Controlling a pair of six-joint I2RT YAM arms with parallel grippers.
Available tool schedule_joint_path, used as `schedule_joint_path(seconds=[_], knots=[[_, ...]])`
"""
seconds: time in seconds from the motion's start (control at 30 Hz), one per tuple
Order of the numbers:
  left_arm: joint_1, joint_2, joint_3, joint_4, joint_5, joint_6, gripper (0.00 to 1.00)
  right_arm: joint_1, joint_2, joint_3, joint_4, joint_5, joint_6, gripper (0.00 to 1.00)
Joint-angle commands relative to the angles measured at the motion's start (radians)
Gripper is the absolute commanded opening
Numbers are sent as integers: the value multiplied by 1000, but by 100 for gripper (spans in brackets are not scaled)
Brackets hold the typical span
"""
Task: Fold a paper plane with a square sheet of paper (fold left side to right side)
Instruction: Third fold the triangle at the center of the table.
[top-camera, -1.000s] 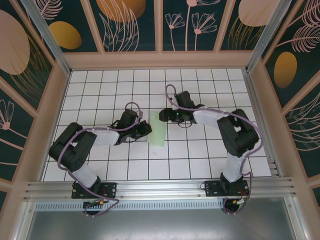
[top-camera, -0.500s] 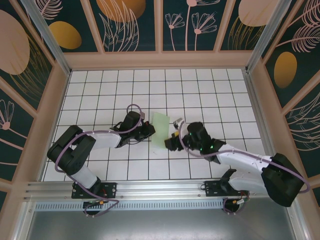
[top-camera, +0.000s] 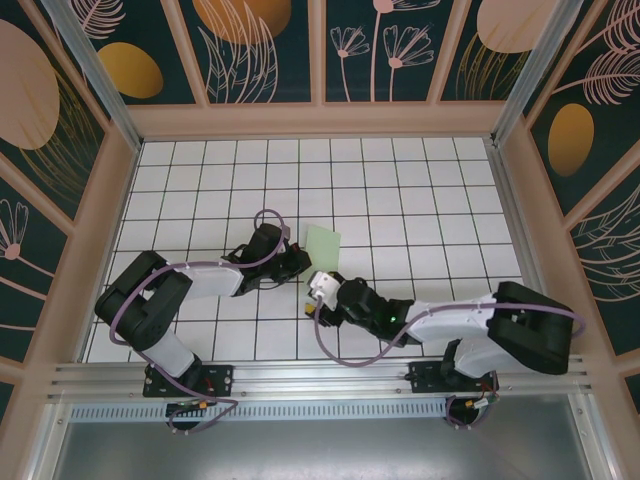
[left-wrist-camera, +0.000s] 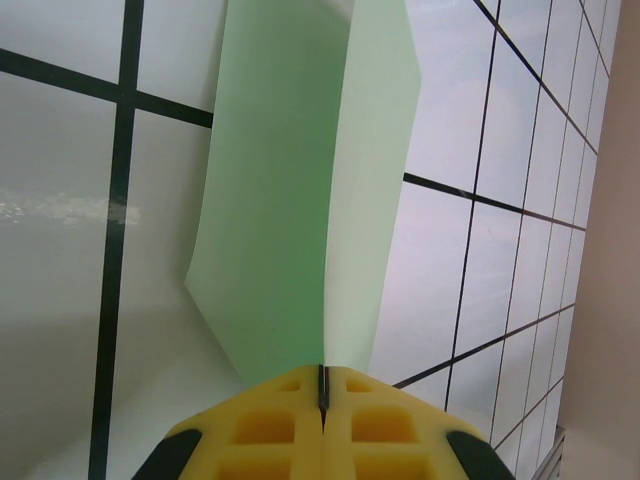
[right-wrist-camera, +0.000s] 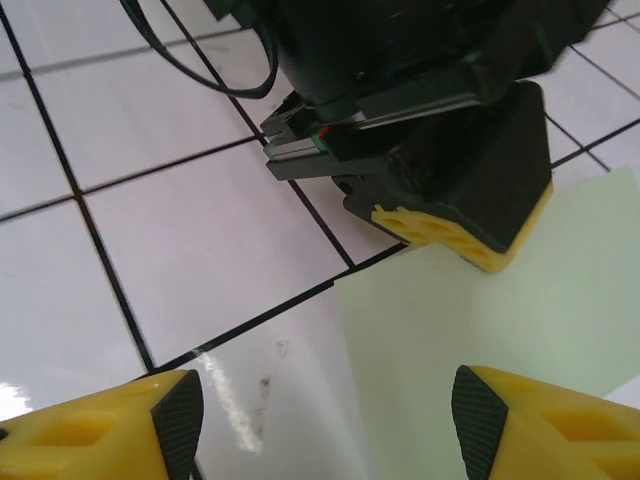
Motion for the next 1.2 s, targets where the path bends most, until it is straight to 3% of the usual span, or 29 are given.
schedule_joint_path(seconds=[0.0, 0.27, 0.47, 1.07, 1.17], knots=[[-8, -14, 23, -17, -7, -12, 0, 17, 70, 67, 46, 117, -113, 71], [-9, -15, 24, -19, -9, -7, 0, 31, 230, 157, 54, 191, -195, 71], [-10, -15, 22, -17, -7, -6, 0, 30, 279, 186, 74, 250, -171, 67], [-10, -3, 26, -24, -11, -1, 1, 23, 263, 223, -16, 246, -137, 12], [-10, -6, 29, -34, -17, 4, 5, 21, 244, 216, -31, 226, -128, 1]])
